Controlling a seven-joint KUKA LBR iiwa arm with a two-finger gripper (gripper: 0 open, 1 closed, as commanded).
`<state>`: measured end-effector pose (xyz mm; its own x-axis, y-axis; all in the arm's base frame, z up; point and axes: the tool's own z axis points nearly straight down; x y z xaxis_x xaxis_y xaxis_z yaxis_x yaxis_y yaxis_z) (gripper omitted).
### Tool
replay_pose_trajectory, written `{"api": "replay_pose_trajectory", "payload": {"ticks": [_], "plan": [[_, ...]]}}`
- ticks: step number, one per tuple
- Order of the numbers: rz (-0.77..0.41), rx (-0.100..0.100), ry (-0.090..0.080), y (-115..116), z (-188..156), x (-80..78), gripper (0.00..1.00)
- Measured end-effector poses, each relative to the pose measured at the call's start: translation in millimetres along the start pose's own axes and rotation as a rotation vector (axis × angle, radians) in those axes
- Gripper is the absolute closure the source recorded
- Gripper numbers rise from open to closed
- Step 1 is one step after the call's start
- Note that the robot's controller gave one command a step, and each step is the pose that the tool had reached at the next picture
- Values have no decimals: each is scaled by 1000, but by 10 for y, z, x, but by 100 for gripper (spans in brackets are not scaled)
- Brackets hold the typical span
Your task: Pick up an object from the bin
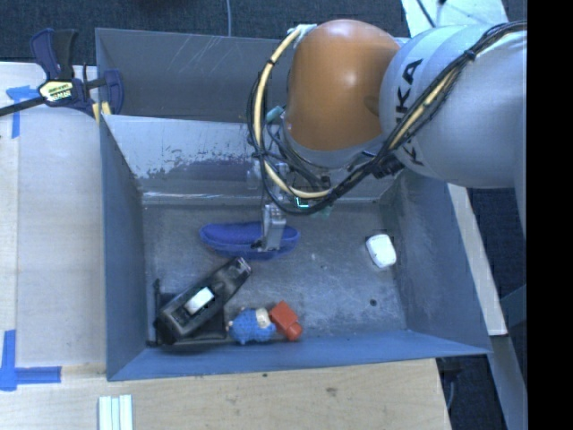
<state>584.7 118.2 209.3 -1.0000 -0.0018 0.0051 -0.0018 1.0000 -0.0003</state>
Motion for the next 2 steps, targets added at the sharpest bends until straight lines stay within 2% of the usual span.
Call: {"api": "replay_pose_trajectory", "payload": {"ticks": [1, 2], "plan": [[-128, -2, -16, 33, 1083, 61, 0], [-129, -2, -14, 41, 1106, 71, 100]]}}
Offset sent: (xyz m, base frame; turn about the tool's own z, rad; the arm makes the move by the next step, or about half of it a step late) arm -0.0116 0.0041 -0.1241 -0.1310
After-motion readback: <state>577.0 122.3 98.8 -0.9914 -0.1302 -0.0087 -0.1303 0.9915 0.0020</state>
